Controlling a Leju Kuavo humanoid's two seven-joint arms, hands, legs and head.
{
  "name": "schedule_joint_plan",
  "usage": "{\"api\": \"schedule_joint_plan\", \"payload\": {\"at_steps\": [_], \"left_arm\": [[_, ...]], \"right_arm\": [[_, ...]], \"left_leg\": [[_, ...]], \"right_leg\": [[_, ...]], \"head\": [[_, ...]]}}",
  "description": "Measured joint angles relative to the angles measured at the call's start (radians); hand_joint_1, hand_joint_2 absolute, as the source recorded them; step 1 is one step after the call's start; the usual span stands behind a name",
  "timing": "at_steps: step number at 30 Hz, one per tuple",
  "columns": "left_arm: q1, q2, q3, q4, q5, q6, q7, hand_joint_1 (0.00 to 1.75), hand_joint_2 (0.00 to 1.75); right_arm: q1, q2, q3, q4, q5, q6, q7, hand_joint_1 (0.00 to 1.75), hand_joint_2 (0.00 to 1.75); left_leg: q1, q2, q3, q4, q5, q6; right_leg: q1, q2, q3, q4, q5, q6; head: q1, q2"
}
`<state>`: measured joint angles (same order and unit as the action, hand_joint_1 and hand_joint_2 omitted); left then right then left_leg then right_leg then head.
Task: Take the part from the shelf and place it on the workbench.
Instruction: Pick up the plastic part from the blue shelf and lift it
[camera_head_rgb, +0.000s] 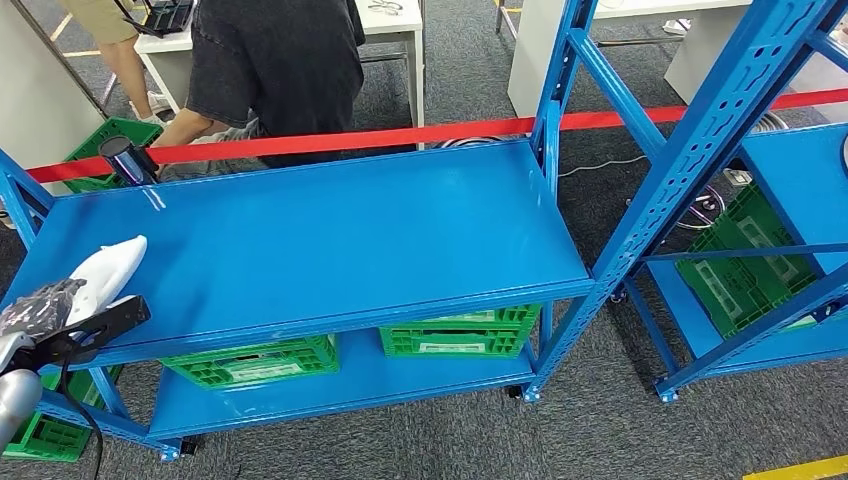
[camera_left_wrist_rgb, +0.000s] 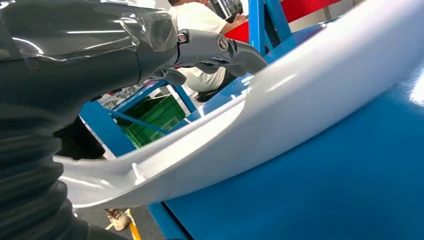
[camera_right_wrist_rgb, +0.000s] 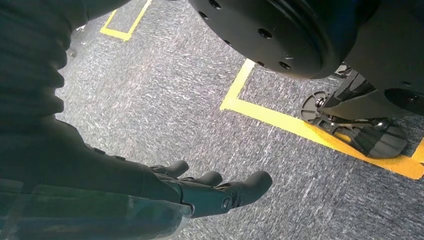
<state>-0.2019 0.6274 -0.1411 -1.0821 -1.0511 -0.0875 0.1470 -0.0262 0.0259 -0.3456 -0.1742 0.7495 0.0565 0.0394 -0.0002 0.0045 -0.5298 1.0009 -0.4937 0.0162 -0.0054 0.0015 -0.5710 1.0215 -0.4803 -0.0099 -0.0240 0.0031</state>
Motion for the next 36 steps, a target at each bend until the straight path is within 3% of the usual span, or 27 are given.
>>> {"api": "schedule_joint_plan", "payload": {"at_steps": [4,8,9,14,36], "left_arm": [[-0.019,-0.004,-0.004,0.008,-0.024,-0.039,0.023,0.00,1.75],[-0.054,-0.008,-0.014,0.042,-0.037,-0.077,0.026,1.68,1.75],[-0.059,-0.009,-0.017,0.049,-0.032,-0.078,0.017,1.75,1.75],[-0.077,-0.018,-0.032,0.073,0.005,-0.072,-0.028,1.75,1.75],[-0.111,-0.023,-0.064,0.091,0.071,-0.047,-0.048,1.75,1.75]], "right_arm": [[0.000,0.002,0.000,0.000,-0.006,-0.001,0.006,0.00,1.75],[0.000,0.003,0.000,0.000,-0.009,-0.003,0.011,0.00,1.75],[0.001,0.003,0.000,0.000,-0.010,-0.004,0.012,0.00,1.75],[0.000,0.003,0.000,0.000,-0.018,-0.008,0.014,0.00,1.75],[0.001,0.003,0.001,-0.002,-0.031,-0.011,0.015,0.00,1.75]], "left_leg": [[0.000,0.000,0.000,0.000,0.000,0.000],[0.000,0.000,0.001,0.000,0.000,0.000],[0.000,0.000,0.001,0.000,0.000,0.000],[0.000,0.000,0.001,0.000,0.000,0.000],[0.000,0.000,0.002,0.000,0.000,0.000]], "right_leg": [[0.000,0.000,0.000,0.000,0.000,0.000],[0.000,0.000,0.001,0.000,0.000,0.000],[0.000,0.000,0.001,0.000,0.000,0.000],[0.000,0.000,0.001,0.000,0.000,0.000],[0.000,-0.001,0.001,0.000,0.000,0.000]], "head": [[0.000,0.000],[0.000,0.000],[0.000,0.000],[0.000,0.000],[0.000,0.000]]}}
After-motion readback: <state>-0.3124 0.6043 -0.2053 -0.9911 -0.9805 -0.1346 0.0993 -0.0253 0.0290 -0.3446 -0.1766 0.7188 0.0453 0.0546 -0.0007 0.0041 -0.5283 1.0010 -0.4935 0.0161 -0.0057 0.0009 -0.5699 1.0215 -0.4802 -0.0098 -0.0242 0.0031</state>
